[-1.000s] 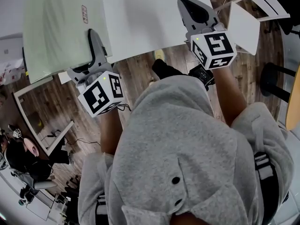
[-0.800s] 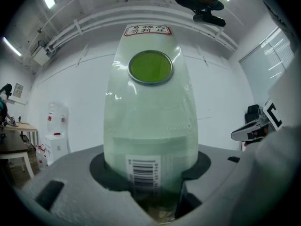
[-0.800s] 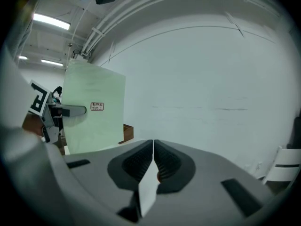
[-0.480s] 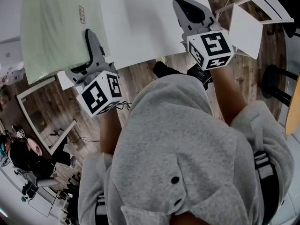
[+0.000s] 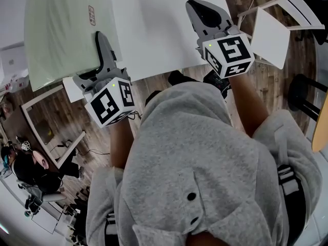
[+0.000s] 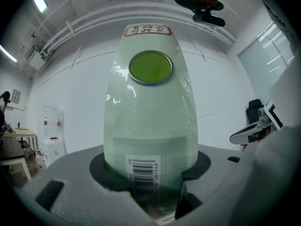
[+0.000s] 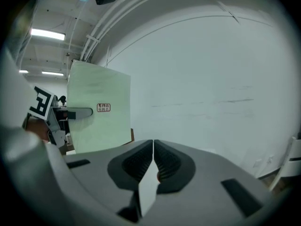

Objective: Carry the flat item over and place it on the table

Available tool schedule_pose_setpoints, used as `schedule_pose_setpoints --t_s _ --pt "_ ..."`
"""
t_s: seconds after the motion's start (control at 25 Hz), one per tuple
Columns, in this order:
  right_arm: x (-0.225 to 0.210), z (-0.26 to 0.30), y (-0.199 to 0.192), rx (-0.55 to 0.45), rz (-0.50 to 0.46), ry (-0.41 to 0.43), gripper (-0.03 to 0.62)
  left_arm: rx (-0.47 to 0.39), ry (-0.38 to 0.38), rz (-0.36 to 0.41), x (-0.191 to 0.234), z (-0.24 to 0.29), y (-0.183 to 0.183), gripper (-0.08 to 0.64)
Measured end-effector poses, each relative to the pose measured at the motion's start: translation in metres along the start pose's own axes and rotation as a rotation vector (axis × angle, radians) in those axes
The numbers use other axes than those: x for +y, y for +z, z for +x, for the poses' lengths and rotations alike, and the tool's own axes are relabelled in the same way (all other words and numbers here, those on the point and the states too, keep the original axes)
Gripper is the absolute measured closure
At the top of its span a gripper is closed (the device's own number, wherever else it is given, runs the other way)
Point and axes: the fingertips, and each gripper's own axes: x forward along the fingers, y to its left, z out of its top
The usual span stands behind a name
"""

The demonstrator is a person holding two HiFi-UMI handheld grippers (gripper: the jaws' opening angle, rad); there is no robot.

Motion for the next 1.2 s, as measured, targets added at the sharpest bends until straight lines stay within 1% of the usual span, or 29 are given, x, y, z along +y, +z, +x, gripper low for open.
schedule_pose_setpoints --t_s 0.12,0.44,0.68,0.84,1.0,1.2 --pt "-0.003 0.005 0.001 -0.003 0.028 0.017 0.563 -0.003 0.002 0.006 -0.004 0.006 0.003 0.291" --pt "-0.003 0.013 -0.001 -0.003 0.039 0.038 0.563 0.005 0.007 0.005 -0.004 0.014 0.002 0.290" --pt "-0.004 0.014 0.001 -0.006 0.042 0.049 0.563 0.010 0.033 0.013 -0.001 0.018 0.003 0.290" --pt "-0.003 0.016 0.006 -0.015 0.045 0.042 0.563 0.006 0.034 -0.010 0.008 0.024 0.004 0.291" --pt "0.011 0.028 0.005 -0.013 0.036 0.038 0.563 0.009 0.036 -0.011 0.028 0.027 0.000 0.290" --pt "0.019 0.042 0.009 -0.009 0.017 0.016 0.564 -0.008 0.024 -0.019 0.045 0.043 -0.002 0.290"
